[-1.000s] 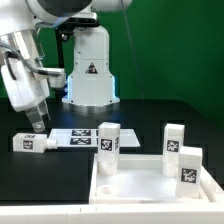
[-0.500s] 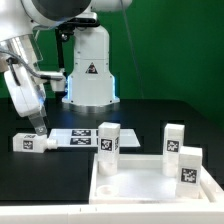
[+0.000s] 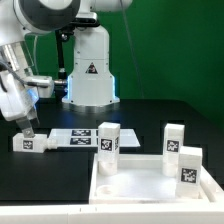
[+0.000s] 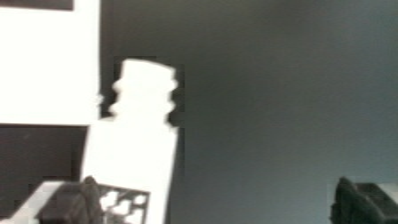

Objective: Assemble square table

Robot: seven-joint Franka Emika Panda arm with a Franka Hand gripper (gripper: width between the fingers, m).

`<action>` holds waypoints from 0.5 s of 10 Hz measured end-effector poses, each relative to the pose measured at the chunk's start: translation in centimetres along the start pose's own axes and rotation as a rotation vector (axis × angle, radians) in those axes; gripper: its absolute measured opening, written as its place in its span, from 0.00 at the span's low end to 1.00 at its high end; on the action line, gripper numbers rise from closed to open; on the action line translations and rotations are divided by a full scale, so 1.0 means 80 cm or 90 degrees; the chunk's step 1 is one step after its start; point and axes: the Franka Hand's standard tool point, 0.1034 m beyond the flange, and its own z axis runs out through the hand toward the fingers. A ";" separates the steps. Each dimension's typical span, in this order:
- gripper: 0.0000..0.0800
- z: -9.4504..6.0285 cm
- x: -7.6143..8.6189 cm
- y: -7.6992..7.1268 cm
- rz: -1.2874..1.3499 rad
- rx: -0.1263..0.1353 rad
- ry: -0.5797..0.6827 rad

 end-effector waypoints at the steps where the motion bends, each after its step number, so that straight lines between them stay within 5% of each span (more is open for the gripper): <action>1: 0.81 0.003 0.003 0.009 0.008 -0.003 0.000; 5: 0.81 0.003 0.007 0.011 0.016 -0.002 0.000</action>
Offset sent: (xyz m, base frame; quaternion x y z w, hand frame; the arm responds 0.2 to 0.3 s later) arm 0.0000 0.0000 0.0000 0.0000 0.0000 0.0000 1.0000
